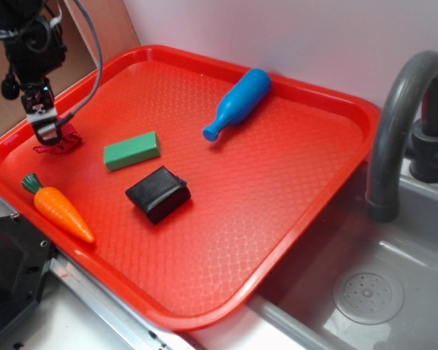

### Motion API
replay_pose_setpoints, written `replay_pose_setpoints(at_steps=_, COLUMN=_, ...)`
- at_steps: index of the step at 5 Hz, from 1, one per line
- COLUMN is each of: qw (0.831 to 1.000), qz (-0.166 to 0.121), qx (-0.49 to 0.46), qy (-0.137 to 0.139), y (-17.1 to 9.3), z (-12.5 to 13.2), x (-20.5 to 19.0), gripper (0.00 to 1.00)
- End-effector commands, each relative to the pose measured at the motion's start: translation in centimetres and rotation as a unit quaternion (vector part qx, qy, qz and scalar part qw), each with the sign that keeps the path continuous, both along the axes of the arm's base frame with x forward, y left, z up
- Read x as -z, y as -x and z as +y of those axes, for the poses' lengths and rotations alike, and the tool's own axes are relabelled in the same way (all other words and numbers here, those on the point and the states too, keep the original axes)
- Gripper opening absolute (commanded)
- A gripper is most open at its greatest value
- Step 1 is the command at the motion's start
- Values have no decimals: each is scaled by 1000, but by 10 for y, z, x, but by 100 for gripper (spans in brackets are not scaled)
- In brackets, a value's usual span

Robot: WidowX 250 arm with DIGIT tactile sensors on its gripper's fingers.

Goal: Grab the red paper.

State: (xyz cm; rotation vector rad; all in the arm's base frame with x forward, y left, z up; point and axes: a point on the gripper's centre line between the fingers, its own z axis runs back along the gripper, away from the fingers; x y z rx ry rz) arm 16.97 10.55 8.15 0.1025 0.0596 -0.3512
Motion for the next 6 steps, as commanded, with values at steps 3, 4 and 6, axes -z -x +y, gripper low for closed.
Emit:
replay_pose_setpoints(at_steps=3, qw=997, qz=33, qx=-16, qy=-67, y=-14, z=18, x=34, gripper=100)
replay_pose_setpoints(at_steps=4, qw=998, qz=41, qx=-4, qy=-54, y=-14, z=14, x=40, gripper=0)
replay_pose_setpoints(at_steps=6, qw=998, qz=19, qx=-22, qy=-59, y=-13, z=9, x=22, gripper=0)
